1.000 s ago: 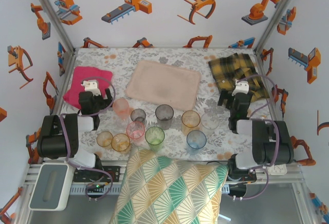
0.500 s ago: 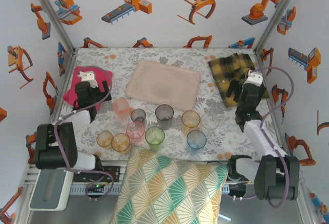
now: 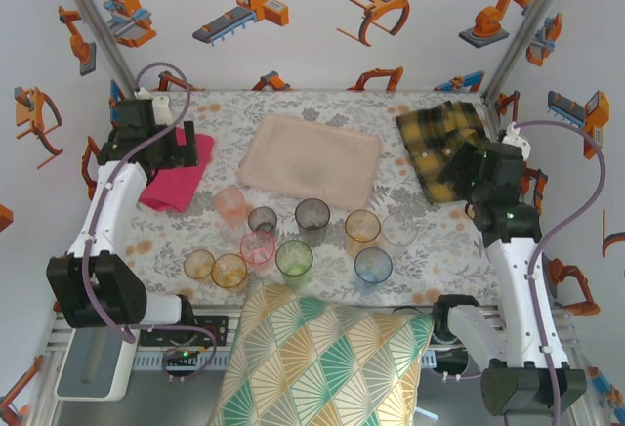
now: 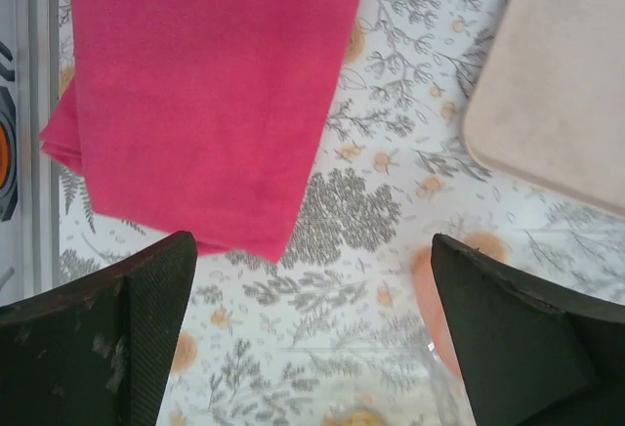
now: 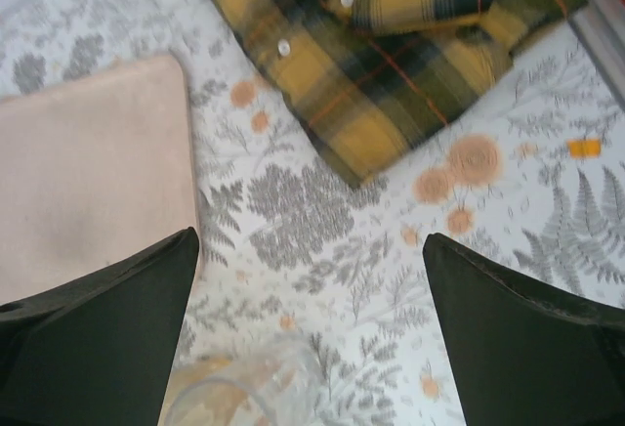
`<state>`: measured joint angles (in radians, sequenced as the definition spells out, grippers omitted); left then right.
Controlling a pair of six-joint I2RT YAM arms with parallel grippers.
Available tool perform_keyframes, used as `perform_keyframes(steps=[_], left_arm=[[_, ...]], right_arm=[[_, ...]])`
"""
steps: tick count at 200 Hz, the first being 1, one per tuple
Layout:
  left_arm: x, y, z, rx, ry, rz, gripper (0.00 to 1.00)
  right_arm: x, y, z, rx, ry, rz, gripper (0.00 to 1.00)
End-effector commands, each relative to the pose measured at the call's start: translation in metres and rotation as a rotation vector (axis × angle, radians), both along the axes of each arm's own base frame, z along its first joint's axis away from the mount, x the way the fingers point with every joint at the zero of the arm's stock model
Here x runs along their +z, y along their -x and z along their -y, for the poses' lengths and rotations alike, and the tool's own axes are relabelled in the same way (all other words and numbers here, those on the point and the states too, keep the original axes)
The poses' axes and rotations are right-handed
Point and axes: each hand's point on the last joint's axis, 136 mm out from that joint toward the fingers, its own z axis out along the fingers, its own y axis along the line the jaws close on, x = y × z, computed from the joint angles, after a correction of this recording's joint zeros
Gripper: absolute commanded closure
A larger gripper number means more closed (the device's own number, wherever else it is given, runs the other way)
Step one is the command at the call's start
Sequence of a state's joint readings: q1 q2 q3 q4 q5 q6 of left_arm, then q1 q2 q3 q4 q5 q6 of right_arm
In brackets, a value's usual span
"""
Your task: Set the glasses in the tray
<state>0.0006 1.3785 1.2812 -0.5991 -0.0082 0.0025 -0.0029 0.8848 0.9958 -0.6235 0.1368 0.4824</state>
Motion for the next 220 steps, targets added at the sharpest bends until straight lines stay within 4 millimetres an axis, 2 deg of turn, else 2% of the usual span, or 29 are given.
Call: perform_keyframes(steps=[1,35,70,113,140,160,194,220], left_arm=[[0.005,0.041,0.017,-0.063,0.068,-0.167,0.03],[0.05,0.059,0.053,-0.268,0.147,-0.054,0.03],[0.075,0.072,0.063,-0.326,0.104,0.005,0.03],[0.072,0.093,0.074,-0.4,0.107,-0.012,0.03],[0.064,0.097,0.077,-0.417,0.102,-0.021,0.03],[0.06,0.096,0.078,-0.413,0.108,-0.036,0.03],[0.056,0.095,0.079,-0.408,0.119,-0.04,0.03],[0.063,0.098,0.079,-0.412,0.111,-0.018,0.03]], right_arm=[[-0.019,0.042,-0.013,0.031,-0.053,-0.208,0.16],[-0.016,0.07,-0.027,0.086,-0.062,-0.285,0.18],[-0.023,0.088,-0.043,0.143,-0.038,-0.359,0.21],[-0.054,0.102,-0.074,0.245,-0.057,-0.453,0.26],[-0.07,0.105,-0.073,0.231,-0.012,-0.499,0.26],[-0.079,0.101,-0.078,0.238,-0.02,-0.499,0.28],[-0.083,0.09,-0.074,0.218,0.029,-0.496,0.32],[-0.085,0.08,-0.08,0.24,0.039,-0.504,0.34]])
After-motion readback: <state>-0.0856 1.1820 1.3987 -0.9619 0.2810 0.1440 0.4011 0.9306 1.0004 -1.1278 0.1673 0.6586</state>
